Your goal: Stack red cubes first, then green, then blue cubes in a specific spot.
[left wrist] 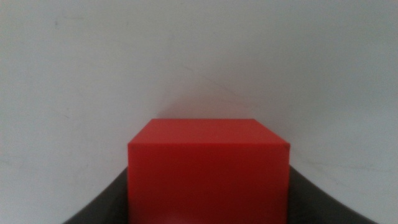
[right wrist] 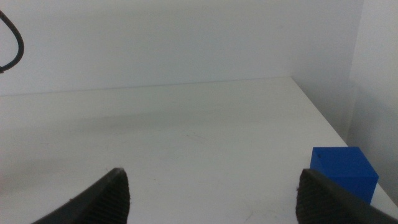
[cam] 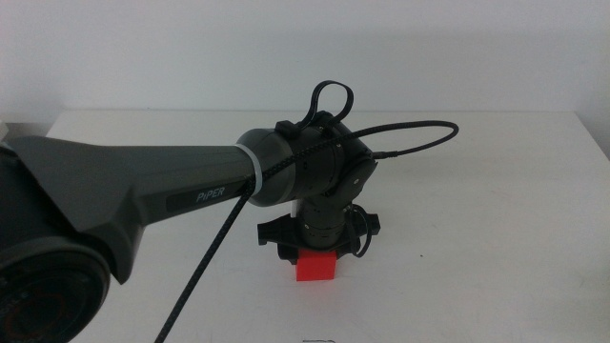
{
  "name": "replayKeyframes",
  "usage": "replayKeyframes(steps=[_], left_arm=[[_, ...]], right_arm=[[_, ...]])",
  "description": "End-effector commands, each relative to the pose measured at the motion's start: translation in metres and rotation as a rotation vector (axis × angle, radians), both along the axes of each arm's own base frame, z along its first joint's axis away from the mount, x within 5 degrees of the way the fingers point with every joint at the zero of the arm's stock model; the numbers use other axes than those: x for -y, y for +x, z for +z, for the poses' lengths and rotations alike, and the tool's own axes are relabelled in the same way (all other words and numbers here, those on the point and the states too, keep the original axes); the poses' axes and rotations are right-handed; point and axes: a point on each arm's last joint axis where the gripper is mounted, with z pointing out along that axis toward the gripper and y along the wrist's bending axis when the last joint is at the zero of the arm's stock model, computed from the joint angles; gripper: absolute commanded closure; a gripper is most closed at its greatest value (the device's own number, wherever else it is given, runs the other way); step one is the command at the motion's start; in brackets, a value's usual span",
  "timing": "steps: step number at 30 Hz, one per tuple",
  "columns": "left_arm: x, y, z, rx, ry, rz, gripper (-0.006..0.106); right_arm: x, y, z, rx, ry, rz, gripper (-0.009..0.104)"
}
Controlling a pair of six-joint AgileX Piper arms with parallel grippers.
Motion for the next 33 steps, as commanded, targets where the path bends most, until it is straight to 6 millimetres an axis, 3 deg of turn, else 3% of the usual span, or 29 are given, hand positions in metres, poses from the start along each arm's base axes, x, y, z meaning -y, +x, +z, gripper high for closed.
replayKeyframes(steps=[1, 8, 10, 12, 13, 21, 24, 28, 33], left_arm=[[0.001, 0.001, 0.028, 0.069, -0.042, -0.011, 0.102], [0.001, 0.003, 0.029, 0.084, -0.055, -0.016, 0.1], [0.001, 0.004, 0.029, 0.094, -0.05, -0.021, 0.08], [0.001, 0.004, 0.029, 0.095, -0.049, -0.022, 0.07], [0.0, 0.004, 0.029, 0.102, -0.043, -0.027, 0.054], [-0.001, 0.006, 0.03, 0.125, -0.02, -0.058, 0.01], [0.0, 0.006, 0.032, 0.13, -0.023, -0.081, 0.007], [-0.005, -0.001, 0.06, 0.147, -0.042, -0.149, 0.007], [-0.033, -0.02, 0.118, 0.212, 0.03, -0.226, 0.007]], right_arm=[[0.001, -0.002, 0.016, 0.114, -0.022, -0.007, 0.001], [0.001, -0.002, 0.016, 0.114, -0.022, -0.007, 0.001], [0.001, -0.002, 0.016, 0.114, -0.022, -0.007, 0.001], [0.001, -0.002, 0.016, 0.114, -0.022, -0.007, 0.001], [0.001, -0.002, 0.016, 0.114, -0.022, -0.007, 0.001], [0.001, -0.002, 0.016, 0.114, -0.022, -0.007, 0.001], [0.001, -0.002, 0.016, 0.114, -0.022, -0.007, 0.001], [0.001, -0.002, 0.016, 0.114, -0.022, -0.007, 0.001], [0.001, -0.002, 0.016, 0.114, -0.022, -0.007, 0.001]])
